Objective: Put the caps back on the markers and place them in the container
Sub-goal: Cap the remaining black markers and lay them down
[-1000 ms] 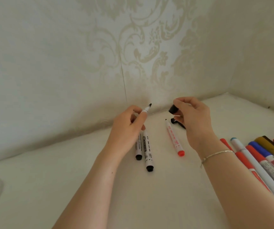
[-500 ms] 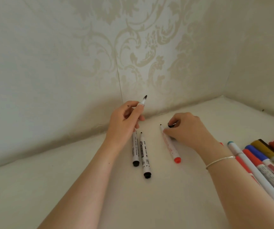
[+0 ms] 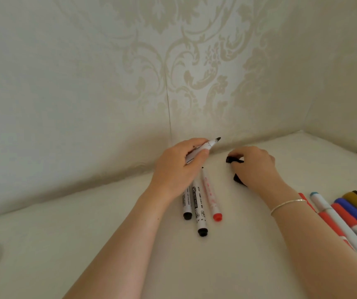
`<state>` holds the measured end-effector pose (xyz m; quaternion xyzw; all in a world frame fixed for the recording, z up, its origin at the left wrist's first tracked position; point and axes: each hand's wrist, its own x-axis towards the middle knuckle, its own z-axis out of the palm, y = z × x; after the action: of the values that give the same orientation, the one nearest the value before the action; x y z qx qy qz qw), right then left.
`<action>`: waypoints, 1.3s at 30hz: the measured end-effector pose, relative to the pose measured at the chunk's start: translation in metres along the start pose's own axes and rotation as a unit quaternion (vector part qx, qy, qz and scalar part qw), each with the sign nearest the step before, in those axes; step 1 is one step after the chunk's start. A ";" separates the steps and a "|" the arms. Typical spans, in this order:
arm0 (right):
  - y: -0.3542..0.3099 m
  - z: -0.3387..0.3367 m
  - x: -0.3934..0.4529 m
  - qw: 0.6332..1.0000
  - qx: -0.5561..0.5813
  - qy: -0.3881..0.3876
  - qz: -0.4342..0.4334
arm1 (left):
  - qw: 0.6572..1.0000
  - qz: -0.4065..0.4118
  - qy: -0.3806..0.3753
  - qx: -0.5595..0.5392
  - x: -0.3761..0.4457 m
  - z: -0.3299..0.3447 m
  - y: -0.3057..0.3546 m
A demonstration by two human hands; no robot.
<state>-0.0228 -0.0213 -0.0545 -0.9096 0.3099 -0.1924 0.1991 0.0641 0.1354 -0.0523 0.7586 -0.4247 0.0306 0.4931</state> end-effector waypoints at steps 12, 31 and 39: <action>-0.018 -0.035 -0.011 0.888 0.458 -0.009 -0.043 | 0.989 0.038 0.031 0.136 0.001 -0.003 0.001; -0.019 -0.035 -0.016 0.805 0.592 -0.026 -0.012 | 0.990 0.040 0.037 0.129 -0.001 -0.003 0.001; -0.026 -0.034 -0.020 0.770 0.634 -0.032 0.066 | 0.998 -0.003 0.059 -0.007 -0.002 -0.001 0.004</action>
<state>-0.0411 0.0023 -0.0173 -0.5594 0.1698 -0.3028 0.7527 0.0611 0.1368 -0.0497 0.7530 -0.3933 0.0708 0.5228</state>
